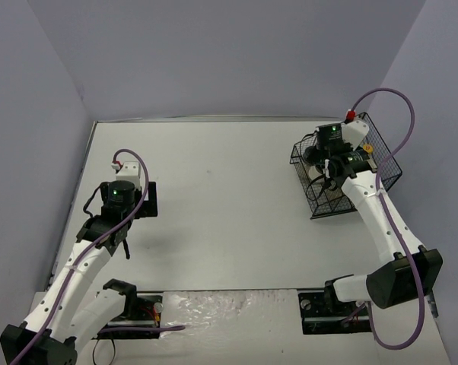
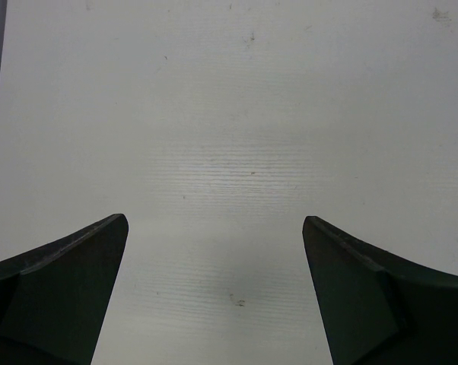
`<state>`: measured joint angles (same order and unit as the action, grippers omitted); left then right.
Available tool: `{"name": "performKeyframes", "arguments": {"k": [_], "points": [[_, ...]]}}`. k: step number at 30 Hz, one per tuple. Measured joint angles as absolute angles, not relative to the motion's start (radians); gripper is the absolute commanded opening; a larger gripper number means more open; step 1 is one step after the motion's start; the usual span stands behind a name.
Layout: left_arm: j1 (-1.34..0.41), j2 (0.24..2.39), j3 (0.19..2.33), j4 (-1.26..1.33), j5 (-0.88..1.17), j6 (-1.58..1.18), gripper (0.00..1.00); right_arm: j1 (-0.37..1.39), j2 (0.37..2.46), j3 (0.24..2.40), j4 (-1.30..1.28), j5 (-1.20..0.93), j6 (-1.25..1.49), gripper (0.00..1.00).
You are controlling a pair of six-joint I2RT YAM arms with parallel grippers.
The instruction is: Organize the condiment bottles
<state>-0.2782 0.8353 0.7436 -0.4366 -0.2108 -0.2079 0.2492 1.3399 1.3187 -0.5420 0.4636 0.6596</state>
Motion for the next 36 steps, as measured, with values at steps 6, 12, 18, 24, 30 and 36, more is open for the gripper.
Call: {"name": "performKeyframes", "arguments": {"k": [6,12,18,24,30,36], "points": [[-0.285,0.829,0.743,-0.437,-0.211,-0.201,0.97,0.223,1.34,1.267,-0.544,0.469,0.688,0.0],[-0.287,0.828,0.741,-0.436,-0.211,-0.193,0.97,0.221,1.371,1.243,-0.543,0.482,0.72,0.02],[-0.288,0.828,0.741,-0.436,-0.211,-0.192,0.97,0.219,1.459,1.237,-0.533,0.483,0.743,0.19],[-0.289,0.827,0.74,-0.436,-0.211,-0.189,0.97,0.21,1.512,1.221,-0.527,0.483,0.766,0.57],[-0.289,0.827,0.74,-0.436,-0.211,-0.189,0.97,0.209,1.519,1.219,-0.514,0.481,0.77,0.79],[-0.289,0.826,0.74,-0.436,-0.211,-0.189,0.97,0.21,1.518,1.219,-0.491,0.453,0.761,0.94]]}}
